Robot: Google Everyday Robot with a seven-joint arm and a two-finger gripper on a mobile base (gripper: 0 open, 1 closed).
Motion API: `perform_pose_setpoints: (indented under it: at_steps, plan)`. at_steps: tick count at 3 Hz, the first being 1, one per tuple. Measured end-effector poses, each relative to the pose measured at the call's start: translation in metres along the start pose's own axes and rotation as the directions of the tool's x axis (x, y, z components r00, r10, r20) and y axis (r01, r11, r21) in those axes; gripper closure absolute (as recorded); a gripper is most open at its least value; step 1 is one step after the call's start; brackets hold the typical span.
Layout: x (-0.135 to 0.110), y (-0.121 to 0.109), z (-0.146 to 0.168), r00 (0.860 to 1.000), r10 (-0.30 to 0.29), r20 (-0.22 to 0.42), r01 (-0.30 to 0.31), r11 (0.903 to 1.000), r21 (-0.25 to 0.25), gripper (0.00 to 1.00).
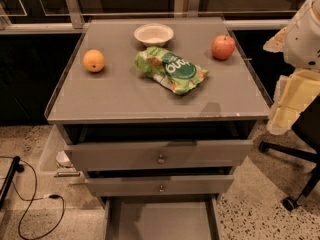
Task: Place green rice chip bag into bottom drawer
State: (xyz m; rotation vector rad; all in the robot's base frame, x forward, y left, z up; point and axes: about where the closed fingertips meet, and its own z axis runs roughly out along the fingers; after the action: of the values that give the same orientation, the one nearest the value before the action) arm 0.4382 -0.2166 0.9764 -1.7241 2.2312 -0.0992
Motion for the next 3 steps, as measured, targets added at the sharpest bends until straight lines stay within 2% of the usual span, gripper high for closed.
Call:
perform_pose_setpoints:
  at_steps: [1,2,3]
  plan:
    - [0.0,0.0,0.0,1.0,0.0,0.0,0.0,1.0,0.0,0.0]
    - [-0.009,-0.008,0.008,0.999,-0.012,0.051,0.013,0.9999,-0.002,0.0]
    - [-0.017,-0.029,0.022,0.99,0.005,0.144,-0.004,1.0,-0.008,0.0]
